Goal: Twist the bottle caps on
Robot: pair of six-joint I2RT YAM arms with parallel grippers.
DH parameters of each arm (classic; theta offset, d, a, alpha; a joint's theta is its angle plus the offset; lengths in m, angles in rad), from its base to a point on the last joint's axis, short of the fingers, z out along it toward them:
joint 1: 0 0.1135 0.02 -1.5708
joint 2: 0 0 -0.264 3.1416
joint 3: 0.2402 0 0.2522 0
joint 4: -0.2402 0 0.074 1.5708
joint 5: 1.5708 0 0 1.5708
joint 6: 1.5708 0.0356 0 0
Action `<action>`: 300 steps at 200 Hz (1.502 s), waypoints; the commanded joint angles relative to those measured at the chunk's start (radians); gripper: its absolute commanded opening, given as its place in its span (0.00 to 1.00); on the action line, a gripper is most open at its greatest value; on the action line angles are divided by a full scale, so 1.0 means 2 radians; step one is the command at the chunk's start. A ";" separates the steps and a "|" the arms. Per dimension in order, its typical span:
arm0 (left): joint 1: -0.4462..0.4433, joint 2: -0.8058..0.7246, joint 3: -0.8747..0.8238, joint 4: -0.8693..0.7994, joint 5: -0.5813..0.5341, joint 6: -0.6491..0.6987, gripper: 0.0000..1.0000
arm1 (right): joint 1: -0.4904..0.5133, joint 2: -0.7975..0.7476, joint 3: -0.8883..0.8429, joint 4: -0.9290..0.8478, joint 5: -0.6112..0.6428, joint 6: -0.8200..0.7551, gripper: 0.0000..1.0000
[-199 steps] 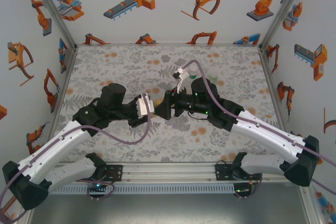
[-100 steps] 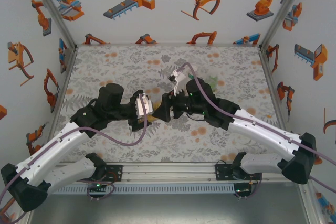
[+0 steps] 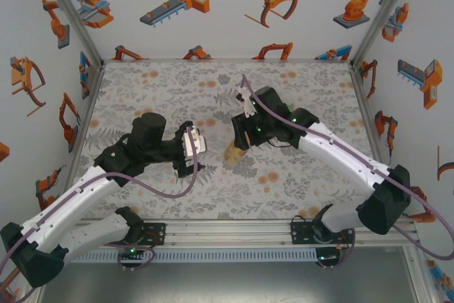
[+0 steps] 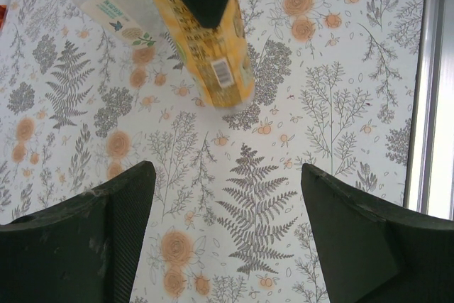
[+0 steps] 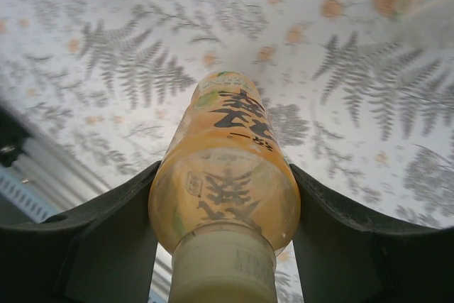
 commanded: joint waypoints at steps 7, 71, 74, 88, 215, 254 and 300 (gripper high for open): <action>0.003 -0.005 -0.001 0.009 0.007 -0.005 0.77 | -0.019 0.049 0.064 -0.048 0.020 -0.050 0.44; 0.003 -0.013 -0.004 0.013 -0.003 -0.006 0.77 | -0.032 0.214 0.252 -0.116 0.062 -0.096 0.44; 0.003 -0.013 -0.004 0.012 -0.004 -0.005 0.77 | -0.033 0.221 0.261 -0.119 0.065 -0.098 0.44; 0.003 -0.013 -0.004 0.013 -0.003 -0.006 0.77 | -0.037 0.254 0.305 -0.137 0.073 -0.104 0.44; 0.005 -0.007 -0.004 0.015 0.005 -0.008 0.77 | -0.053 0.416 0.511 -0.211 0.042 -0.105 0.46; 0.005 -0.007 -0.004 0.015 0.006 -0.008 0.77 | -0.053 0.420 0.511 -0.212 0.038 -0.103 0.52; 0.005 -0.006 -0.004 0.016 0.005 -0.009 0.77 | -0.053 0.421 0.516 -0.214 0.033 -0.100 0.66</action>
